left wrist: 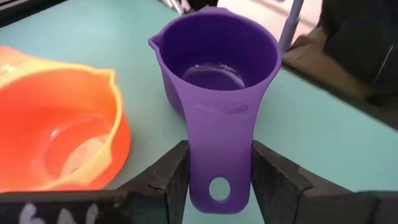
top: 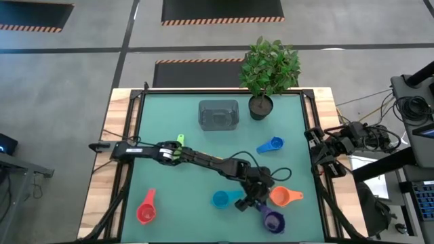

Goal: Nest measuring cups in basket
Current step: Adjust the purple measuring cup into the middle right

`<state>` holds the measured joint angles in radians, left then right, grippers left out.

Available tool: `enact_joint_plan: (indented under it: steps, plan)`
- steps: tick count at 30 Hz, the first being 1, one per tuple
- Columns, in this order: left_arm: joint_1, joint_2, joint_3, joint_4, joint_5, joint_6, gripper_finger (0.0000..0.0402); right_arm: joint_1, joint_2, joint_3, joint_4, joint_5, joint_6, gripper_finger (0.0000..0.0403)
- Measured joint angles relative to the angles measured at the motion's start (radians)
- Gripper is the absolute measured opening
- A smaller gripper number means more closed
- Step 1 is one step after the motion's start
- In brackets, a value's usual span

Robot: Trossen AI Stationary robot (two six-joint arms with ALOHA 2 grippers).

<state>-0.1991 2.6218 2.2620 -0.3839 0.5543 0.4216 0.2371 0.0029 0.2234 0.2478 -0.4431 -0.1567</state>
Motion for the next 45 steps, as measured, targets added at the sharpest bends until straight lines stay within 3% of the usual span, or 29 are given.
enact_joint_plan:
  steps: [16, 31, 37, 45]
  plan:
    - [0.04, -0.066, 0.0, -0.318, -0.195, 0.085, 0.0131, 0.0, 0.0, 0.0, -0.003, 0.0, 0.0, 0.0009]
    - [0.059, -0.103, 0.0, -0.452, -0.247, 0.017, 0.013, 0.0, -0.001, 0.004, -0.011, 0.0, 0.0, 0.0009]
    - [0.06, -0.134, 0.0, -0.507, -0.366, -0.024, 0.013, 0.0, -0.001, 0.004, -0.013, 0.0, 0.006, 0.0009]
    - [0.07, -0.134, 0.0, -0.603, -0.39, -0.089, 0.0131, 0.0, -0.001, 0.004, -0.013, 0.0, 0.006, 0.0009]
